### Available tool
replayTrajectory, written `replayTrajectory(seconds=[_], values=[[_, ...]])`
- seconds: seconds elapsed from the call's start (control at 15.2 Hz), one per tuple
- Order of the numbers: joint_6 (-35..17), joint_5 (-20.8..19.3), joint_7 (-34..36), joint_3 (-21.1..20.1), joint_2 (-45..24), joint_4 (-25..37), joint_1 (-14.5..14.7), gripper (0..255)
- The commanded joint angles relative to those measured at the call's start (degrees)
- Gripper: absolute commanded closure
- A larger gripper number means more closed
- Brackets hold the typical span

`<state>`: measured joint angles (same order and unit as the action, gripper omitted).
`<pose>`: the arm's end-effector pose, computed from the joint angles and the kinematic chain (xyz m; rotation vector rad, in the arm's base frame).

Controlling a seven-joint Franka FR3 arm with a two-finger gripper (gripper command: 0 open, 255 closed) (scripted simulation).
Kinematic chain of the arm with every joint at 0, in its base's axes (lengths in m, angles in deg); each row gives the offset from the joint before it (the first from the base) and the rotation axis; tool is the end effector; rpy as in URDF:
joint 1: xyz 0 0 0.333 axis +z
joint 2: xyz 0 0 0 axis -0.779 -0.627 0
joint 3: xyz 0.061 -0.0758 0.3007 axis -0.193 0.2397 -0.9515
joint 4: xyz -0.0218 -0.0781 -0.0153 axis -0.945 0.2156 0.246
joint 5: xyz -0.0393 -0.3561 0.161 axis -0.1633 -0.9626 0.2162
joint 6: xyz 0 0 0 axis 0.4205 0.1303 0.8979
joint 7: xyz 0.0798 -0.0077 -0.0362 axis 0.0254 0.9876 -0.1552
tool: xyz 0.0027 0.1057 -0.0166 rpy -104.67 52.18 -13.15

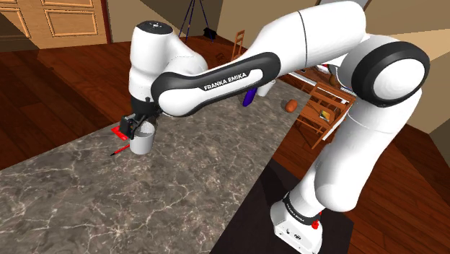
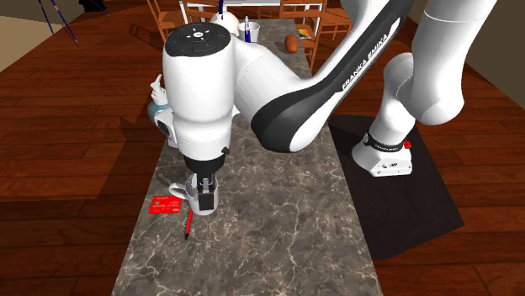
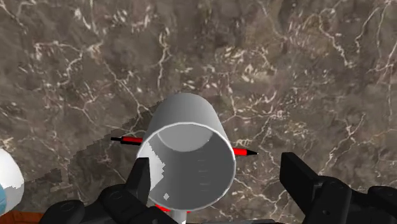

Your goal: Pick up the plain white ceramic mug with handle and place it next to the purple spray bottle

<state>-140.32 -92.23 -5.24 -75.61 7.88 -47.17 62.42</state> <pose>0.5088 0.3262 0.4022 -3.0942 -0.4482 -0.2825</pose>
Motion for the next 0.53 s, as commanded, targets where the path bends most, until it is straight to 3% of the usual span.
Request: replayTrajectory(seconds=[0.0,0.46], values=[[-0.4,-2.3,1.8,-0.1,-4.1,3.3,1.3,0],[-4.4,-4.6,3.3,0.9,-7.8,2.8,2.0,0]])
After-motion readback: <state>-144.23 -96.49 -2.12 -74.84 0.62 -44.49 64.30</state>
